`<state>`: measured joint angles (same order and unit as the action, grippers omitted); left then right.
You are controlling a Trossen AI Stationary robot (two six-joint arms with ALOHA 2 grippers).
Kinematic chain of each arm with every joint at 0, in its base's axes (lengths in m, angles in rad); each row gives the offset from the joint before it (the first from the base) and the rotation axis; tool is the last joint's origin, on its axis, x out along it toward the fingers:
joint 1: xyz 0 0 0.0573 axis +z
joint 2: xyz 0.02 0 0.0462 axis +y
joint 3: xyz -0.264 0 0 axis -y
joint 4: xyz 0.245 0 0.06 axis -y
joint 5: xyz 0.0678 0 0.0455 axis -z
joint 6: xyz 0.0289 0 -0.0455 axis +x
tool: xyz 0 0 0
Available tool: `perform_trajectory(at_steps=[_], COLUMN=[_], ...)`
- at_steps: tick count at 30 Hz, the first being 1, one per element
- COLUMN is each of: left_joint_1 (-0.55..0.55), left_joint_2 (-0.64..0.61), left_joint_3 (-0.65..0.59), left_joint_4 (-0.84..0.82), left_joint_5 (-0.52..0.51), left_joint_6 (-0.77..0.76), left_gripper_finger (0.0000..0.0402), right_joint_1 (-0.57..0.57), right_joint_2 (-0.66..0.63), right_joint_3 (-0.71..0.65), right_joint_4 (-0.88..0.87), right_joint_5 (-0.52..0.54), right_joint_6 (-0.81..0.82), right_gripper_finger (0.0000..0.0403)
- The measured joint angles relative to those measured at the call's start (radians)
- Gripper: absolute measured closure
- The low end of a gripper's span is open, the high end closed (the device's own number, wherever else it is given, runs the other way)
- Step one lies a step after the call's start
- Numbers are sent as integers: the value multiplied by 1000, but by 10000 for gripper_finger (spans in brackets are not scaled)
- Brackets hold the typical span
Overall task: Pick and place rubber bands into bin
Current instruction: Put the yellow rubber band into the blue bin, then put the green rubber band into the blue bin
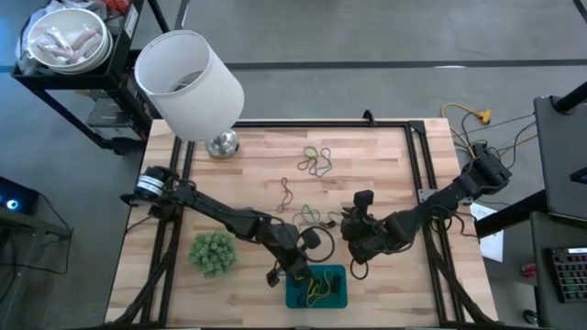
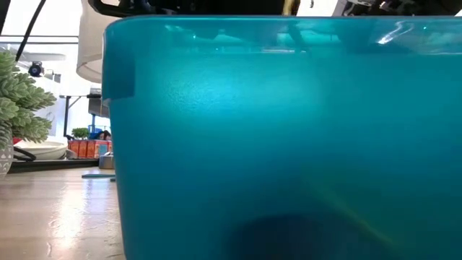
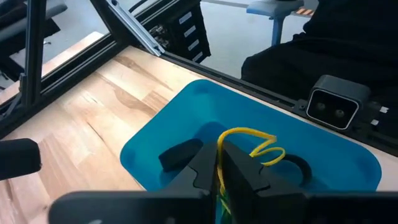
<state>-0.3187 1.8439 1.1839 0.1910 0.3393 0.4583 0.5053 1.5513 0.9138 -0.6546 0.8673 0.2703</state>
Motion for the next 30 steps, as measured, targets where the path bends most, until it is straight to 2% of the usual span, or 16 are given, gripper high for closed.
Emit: perform_trajectory(at_steps=[10,15,23,28,30], left_joint_1=[0,0,0,1,1], left_joint_2=[0,0,0,0,0], left_joint_3=[-1,-1,-2,1,1], left_joint_4=[0,0,-39,-42,-39], left_joint_5=[-1,-2,5,87,90], left_joint_6=[0,-7,-68,-63,-60], left_gripper_finger=[276,234,205,202,202], right_joint_1=[0,0,0,0,0], right_joint_2=[0,0,0,0,0], right_joint_3=[0,0,0,0,0], right_joint_4=[1,1,3,6,6], right_joint_5=[-1,-1,-3,-3,-3], right_joint_6=[0,11,11,11,11], right_gripper_finger=[335,335,335,335,335])
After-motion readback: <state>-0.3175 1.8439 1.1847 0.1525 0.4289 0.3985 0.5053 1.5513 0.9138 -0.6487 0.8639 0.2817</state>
